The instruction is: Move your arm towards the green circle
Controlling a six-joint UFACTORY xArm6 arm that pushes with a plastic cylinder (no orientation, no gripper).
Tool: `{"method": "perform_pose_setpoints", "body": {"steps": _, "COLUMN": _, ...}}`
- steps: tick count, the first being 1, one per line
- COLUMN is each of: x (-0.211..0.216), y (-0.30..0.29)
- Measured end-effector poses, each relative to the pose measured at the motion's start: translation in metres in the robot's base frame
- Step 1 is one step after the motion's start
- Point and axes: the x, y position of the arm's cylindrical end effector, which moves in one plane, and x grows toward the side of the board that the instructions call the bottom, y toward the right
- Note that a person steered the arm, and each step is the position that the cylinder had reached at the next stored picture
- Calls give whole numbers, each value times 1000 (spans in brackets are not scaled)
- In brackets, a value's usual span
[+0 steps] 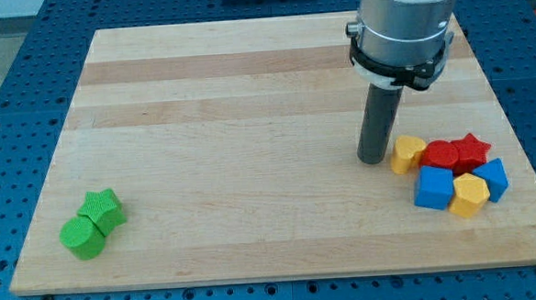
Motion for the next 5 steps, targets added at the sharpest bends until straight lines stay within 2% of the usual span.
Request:
{"method": "perform_pose_setpoints", "body": {"steps": 2, "x": 11, "y": -21}}
{"method": "perform_pose_setpoints", "body": {"steps": 4, "x": 76, "y": -103}}
{"method": "perform_pose_setpoints", "body": {"steps": 5, "x": 113, "y": -163}}
